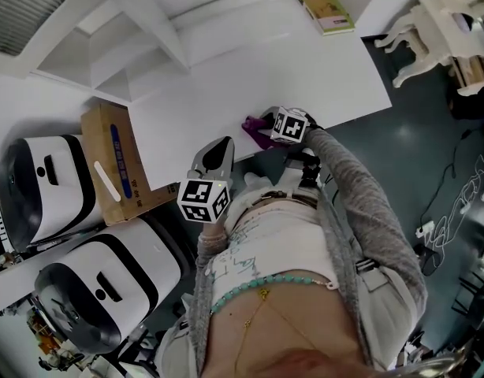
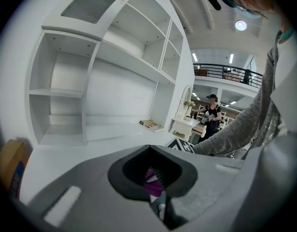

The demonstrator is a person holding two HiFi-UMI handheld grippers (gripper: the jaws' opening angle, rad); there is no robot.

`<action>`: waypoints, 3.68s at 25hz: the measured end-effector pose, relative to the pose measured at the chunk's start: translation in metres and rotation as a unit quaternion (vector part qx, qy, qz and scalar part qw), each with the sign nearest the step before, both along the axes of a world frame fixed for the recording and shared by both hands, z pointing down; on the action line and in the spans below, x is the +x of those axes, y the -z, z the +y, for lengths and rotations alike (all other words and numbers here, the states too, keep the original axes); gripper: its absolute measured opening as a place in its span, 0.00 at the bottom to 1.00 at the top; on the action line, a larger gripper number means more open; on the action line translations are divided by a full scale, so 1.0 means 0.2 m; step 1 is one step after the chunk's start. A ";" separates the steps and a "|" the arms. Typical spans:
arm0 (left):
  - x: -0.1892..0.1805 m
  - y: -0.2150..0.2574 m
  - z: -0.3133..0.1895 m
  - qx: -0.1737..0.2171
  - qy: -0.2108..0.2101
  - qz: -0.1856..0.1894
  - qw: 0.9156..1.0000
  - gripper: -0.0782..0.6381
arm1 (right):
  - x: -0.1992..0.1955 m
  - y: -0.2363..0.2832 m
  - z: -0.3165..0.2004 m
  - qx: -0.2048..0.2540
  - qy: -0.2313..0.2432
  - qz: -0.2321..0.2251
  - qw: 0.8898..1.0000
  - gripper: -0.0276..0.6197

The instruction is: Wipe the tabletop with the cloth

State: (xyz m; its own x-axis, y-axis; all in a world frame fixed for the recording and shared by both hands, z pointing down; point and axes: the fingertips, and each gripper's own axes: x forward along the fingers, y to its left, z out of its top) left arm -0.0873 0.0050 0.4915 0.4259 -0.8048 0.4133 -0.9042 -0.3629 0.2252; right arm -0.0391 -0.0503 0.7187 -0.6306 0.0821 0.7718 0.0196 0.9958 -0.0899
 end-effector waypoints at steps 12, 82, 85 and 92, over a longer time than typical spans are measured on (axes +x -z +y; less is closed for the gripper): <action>0.31 0.01 -0.13 -0.013 0.023 0.001 1.000 0.11 | 0.15 0.02 -0.04 0.002 0.058 0.008 0.998 0.19; 1.10 0.00 -0.47 -0.018 -0.049 -0.024 0.998 0.11 | 1.32 -0.05 -0.51 -0.008 -0.082 0.009 0.997 0.19; 1.13 0.00 -0.48 -0.017 -0.046 -0.022 0.999 0.11 | 1.37 -0.05 -0.54 -0.007 -0.088 0.007 0.996 0.19; 1.21 0.00 -0.51 -0.014 -0.035 -0.017 0.999 0.11 | 1.51 -0.06 -0.60 -0.005 -0.109 0.014 0.994 0.19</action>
State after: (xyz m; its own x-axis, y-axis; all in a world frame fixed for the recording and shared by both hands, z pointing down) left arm 0.1554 -0.0967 0.4924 0.4662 -0.7613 0.4507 -0.8841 -0.4197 0.2055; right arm 0.2625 -0.1705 0.7304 -0.6123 -0.0460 0.7893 -0.1991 0.9751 -0.0976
